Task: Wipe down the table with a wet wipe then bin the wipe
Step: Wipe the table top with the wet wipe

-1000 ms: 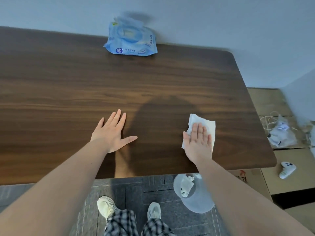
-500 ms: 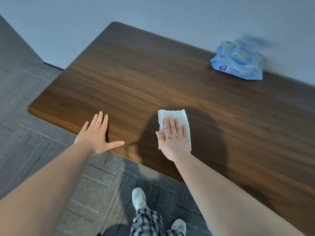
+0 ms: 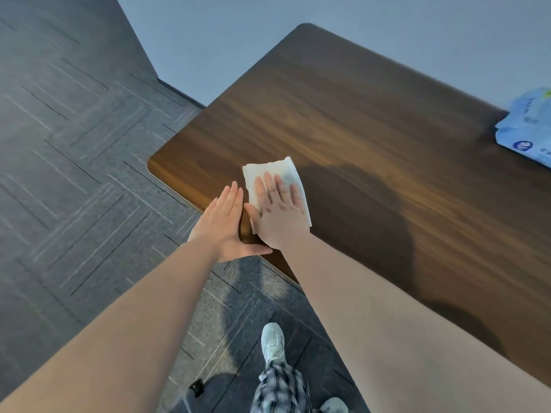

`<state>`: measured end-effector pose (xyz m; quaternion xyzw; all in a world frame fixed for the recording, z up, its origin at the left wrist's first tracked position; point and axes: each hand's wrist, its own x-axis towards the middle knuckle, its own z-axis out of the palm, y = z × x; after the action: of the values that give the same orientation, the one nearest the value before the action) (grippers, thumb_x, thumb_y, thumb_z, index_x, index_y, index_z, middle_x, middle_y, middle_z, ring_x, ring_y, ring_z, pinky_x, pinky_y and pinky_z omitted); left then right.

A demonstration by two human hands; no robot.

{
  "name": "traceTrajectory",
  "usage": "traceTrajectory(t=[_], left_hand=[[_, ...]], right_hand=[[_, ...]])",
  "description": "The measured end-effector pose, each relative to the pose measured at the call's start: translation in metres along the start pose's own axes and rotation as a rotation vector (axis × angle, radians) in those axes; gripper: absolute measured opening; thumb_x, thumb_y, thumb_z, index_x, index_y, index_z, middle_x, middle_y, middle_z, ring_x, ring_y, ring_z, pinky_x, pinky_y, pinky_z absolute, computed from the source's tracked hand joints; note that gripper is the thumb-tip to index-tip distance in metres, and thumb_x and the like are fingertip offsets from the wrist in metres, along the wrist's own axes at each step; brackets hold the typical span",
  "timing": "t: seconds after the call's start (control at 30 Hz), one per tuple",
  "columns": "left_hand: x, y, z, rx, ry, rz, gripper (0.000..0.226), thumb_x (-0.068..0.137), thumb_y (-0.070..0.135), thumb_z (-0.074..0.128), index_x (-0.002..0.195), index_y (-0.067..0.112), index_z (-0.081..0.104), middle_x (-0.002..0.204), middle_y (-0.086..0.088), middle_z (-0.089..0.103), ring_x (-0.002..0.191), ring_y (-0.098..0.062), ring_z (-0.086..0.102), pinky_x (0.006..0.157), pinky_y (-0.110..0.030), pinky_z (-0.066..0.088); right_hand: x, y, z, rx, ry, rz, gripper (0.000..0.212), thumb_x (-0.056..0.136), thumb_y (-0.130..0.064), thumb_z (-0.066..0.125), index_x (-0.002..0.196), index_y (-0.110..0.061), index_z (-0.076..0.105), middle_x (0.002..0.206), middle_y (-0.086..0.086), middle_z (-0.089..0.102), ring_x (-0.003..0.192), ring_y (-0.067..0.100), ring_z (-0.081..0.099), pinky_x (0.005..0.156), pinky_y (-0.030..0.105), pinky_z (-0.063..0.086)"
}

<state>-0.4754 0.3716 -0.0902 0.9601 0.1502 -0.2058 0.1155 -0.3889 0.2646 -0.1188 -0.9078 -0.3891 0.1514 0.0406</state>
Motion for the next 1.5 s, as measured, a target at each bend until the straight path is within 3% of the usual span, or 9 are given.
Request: traceTrajectory(t=[0.27,0.53,0.77,0.97,1.23,1.5], left_hand=[[-0.006,0.007,-0.005,0.019,-0.042,0.0,0.136,0.058,0.088,0.046,0.148,0.006,-0.014,0.159,-0.01,-0.015,0.146,-0.023,-0.012,0.119,-0.04,0.002],[-0.019,0.049,-0.008,0.207,-0.067,0.071,0.12,0.066,0.09,0.02,0.149,0.011,-0.015,0.159,-0.003,-0.017,0.146,-0.016,-0.014,0.119,-0.039,0.0],[-0.017,0.16,-0.003,0.277,-0.056,0.286,0.108,0.075,0.084,0.025,0.15,0.016,-0.014,0.159,0.0,-0.015,0.146,-0.014,-0.014,0.119,-0.041,-0.002],[-0.021,0.274,0.028,0.37,-0.053,0.509,0.1,0.077,0.083,0.018,0.149,0.021,-0.015,0.159,0.003,-0.014,0.146,-0.014,-0.014,0.116,-0.042,-0.008],[-0.046,0.422,0.069,0.455,-0.097,0.774,0.096,0.079,0.081,0.017,0.149,0.024,-0.015,0.159,0.002,-0.014,0.146,-0.016,-0.015,0.119,-0.045,-0.005],[-0.067,0.539,0.111,0.552,-0.126,0.971,0.095,0.078,0.082,0.016,0.149,0.026,-0.015,0.159,0.004,-0.016,0.145,-0.015,-0.017,0.119,-0.045,-0.006]], right_hand=[[-0.025,0.013,-0.002,0.011,-0.066,-0.091,0.062,0.097,-0.052,0.008,0.149,-0.022,-0.009,0.16,-0.003,-0.009,0.145,0.015,-0.015,0.115,0.038,-0.013],[-0.107,0.066,-0.001,-0.002,-0.089,-0.06,0.065,0.095,-0.056,0.002,0.148,-0.022,-0.013,0.159,-0.002,-0.014,0.144,0.016,-0.02,0.116,0.039,-0.014],[-0.217,0.149,0.009,0.054,-0.038,0.197,0.063,0.092,-0.059,0.0,0.141,-0.028,-0.024,0.155,-0.007,-0.023,0.136,0.009,-0.029,0.109,0.033,-0.023],[-0.324,0.228,0.019,0.122,0.017,0.538,0.062,0.089,-0.06,-0.001,0.138,-0.028,-0.025,0.145,-0.011,-0.03,0.135,0.005,-0.029,0.109,0.031,-0.023],[-0.466,0.307,0.048,0.136,0.078,0.905,0.09,0.07,-0.068,-0.028,0.147,-0.025,-0.013,0.158,-0.006,-0.01,0.144,0.009,-0.012,0.112,0.031,-0.017],[-0.552,0.351,0.061,0.212,0.098,1.131,0.069,0.092,-0.06,0.002,0.147,-0.024,-0.017,0.158,-0.006,-0.017,0.143,0.009,-0.019,0.114,0.033,-0.017]])
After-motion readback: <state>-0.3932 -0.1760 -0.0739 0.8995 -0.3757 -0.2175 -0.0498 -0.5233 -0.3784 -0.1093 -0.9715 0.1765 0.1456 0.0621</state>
